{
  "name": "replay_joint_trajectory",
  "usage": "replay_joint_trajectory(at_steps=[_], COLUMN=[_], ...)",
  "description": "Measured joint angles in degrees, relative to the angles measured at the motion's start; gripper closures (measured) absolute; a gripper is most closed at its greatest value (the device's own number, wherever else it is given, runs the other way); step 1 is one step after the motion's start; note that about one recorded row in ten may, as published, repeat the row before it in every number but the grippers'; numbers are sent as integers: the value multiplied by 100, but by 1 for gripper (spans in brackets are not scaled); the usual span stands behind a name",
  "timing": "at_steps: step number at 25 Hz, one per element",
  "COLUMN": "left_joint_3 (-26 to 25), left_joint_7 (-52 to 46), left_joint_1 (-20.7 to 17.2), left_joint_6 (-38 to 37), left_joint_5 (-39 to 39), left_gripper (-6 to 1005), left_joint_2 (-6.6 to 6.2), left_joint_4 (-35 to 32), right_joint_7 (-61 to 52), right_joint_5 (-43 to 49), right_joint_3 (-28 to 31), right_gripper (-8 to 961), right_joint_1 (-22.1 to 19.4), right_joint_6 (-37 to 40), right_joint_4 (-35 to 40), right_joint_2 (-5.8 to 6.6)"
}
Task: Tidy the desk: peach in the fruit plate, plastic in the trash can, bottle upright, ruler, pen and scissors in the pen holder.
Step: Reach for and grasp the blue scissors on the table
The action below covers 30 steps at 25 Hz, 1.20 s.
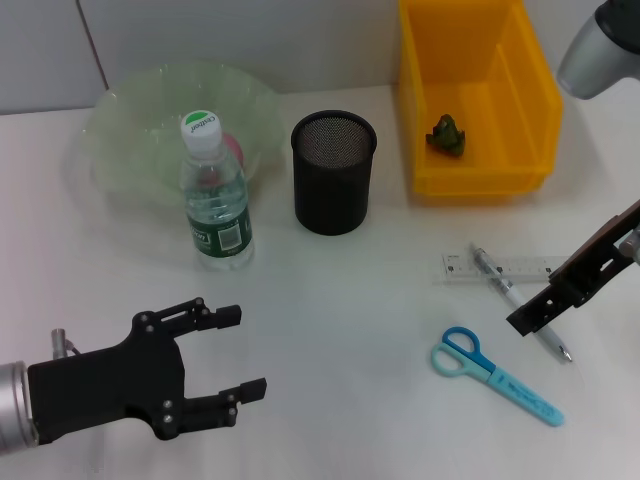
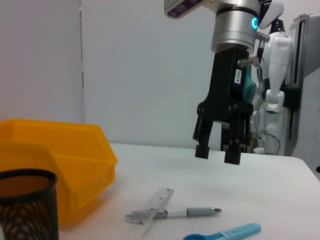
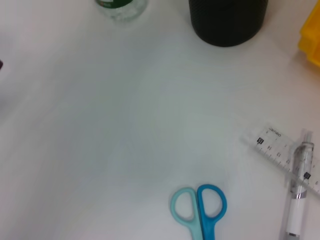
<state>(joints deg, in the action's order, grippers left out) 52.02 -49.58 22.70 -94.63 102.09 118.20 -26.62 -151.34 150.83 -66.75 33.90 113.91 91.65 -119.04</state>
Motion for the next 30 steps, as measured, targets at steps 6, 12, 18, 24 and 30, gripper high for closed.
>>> replay_joint_trajectory(at_steps=[6, 12, 18, 24, 30], left_joint_3=[-77, -75, -358, -456, -573], left_joint_7=[133, 124, 100, -74, -247], left_joint_1=[179, 215, 144, 95, 285], left_joint_6=[14, 21, 58, -55, -197], left_joint_5=[-11, 15, -12, 15, -29], left_gripper=[199, 200, 200, 199, 200], left_joint_2=[-18, -31, -26, -61, -197], left_joint_4=[332, 343, 342, 312, 537], right_joint_7=[-4, -2, -48, -53, -40], right_joint_5=[-22, -31, -37, -174, -185], right_joint_3=[-75, -276, -336, -467, -480], right_gripper=[134, 134, 133, 135, 137], right_joint_1=[-83, -202, -294, -514, -624], right_joint_6=[-78, -80, -80, -60, -33], right_joint_4=[-42, -9, 151, 539, 683], right_joint_2=[-18, -32, -43, -51, -45])
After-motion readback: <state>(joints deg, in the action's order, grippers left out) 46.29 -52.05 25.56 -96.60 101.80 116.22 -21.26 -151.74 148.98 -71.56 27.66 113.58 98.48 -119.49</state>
